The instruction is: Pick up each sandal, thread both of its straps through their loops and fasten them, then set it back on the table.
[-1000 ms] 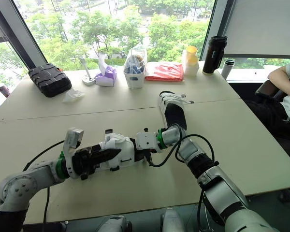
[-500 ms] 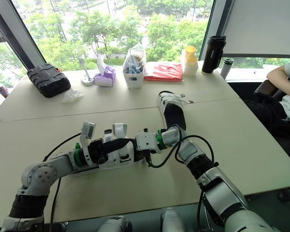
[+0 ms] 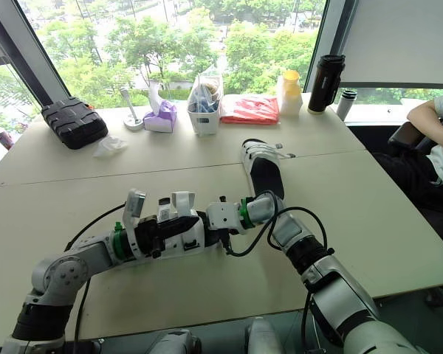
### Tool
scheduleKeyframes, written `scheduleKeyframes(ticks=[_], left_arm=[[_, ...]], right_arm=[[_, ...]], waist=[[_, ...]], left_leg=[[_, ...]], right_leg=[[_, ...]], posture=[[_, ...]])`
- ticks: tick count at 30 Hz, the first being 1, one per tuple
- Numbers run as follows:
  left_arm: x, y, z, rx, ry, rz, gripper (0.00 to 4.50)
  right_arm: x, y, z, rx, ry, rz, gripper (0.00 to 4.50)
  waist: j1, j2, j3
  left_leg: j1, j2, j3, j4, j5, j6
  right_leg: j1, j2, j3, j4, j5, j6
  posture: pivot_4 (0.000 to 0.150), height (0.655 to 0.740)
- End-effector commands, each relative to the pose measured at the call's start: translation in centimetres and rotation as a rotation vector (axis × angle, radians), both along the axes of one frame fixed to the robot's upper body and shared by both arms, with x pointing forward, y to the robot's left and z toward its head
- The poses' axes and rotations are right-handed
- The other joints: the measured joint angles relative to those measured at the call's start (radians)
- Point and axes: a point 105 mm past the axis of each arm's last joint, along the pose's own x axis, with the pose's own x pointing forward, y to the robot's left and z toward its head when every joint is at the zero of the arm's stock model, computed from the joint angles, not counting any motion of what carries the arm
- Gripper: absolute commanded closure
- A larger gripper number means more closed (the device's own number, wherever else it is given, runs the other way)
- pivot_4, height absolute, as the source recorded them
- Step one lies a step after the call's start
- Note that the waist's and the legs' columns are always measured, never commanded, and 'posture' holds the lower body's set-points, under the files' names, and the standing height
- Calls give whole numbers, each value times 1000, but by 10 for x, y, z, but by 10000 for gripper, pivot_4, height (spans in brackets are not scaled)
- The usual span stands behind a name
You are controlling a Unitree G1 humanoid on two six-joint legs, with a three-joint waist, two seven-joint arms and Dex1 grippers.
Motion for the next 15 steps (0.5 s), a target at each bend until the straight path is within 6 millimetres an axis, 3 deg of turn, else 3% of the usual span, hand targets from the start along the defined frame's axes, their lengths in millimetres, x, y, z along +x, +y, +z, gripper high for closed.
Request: scheduleKeyframes(ticks=[1, 9, 15], left_arm=[[-6, -5, -9, 45, -7, -23, 44436], [-9, -5, -18, 101, -59, -28, 44436], [-2, 1, -26, 190, -217, 16, 44436]], right_arm=[[-10, -18, -46, -178, 109, -26, 45000], [-11, -19, -46, -179, 109, -26, 45000], [-11, -18, -46, -178, 108, -23, 45000]], waist=[[0, 0, 0], [0, 1, -1], [1, 2, -2]], left_leg=[[0, 0, 0, 0, 0, 0], [0, 0, 0, 0, 0, 0], [1, 0, 0, 0, 0, 0]], right_leg=[[0, 0, 0, 0, 0, 0], [0, 0, 0, 0, 0, 0], [1, 0, 0, 0, 0, 0]], posture=[[1500, 7400], [1500, 7400], [1500, 7400]])
